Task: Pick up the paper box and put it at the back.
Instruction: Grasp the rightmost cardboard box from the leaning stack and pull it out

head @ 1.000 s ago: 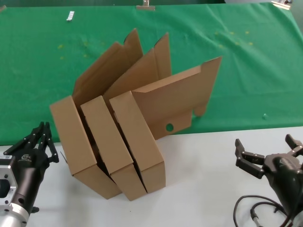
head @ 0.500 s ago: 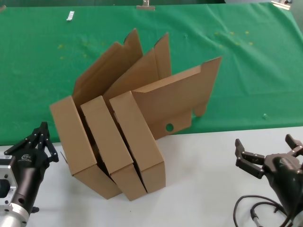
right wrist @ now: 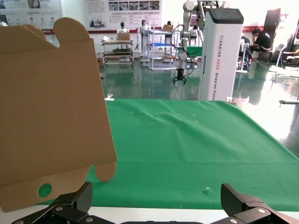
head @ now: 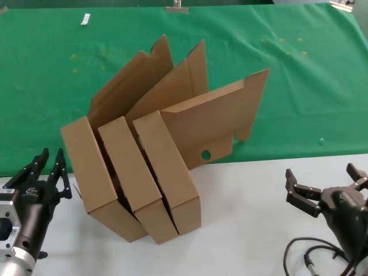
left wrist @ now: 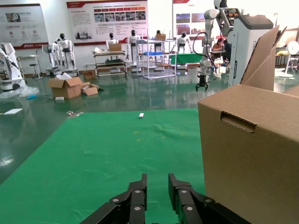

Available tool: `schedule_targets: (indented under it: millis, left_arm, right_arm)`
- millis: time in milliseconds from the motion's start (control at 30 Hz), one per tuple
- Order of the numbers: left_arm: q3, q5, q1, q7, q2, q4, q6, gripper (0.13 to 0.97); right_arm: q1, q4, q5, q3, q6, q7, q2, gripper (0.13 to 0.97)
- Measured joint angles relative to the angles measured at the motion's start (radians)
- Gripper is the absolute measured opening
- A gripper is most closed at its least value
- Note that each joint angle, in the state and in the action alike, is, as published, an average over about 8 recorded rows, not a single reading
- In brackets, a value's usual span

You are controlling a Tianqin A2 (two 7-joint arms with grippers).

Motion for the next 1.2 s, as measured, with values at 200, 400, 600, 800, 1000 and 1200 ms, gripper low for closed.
schedule_targets:
  millis: [200,400,600,800,1000,1200]
  left_arm:
    - [0.000,0.000,0.000,0.000,0.000,0.000,0.000,0.266]
    - [0.000,0.000,0.000,0.000,0.000,0.000,0.000,0.352]
    - [0.000,0.000,0.000,0.000,0.000,0.000,0.000,0.486]
    - [0.000,0.000,0.000,0.000,0.000,0.000,0.000,0.619]
    - [0.000,0.000,0.000,0.000,0.000,0.000,0.000,0.737]
    - [0.000,0.000,0.000,0.000,0.000,0.000,0.000,0.853]
  right_arm:
    - [0.000,0.000,0.000,0.000,0.000,0.000,0.000,0.966]
    - [0.000,0.000,0.000,0.000,0.000,0.000,0.000,0.966]
    - [0.000,0.000,0.000,0.000,0.000,0.000,0.000,0.966]
    - [0.000,0.000,0.000,0.000,0.000,0.000,0.000,0.966]
    - [0.000,0.000,0.000,0.000,0.000,0.000,0.000,0.966]
    - [0.000,0.000,0.000,0.000,0.000,0.000,0.000,0.966]
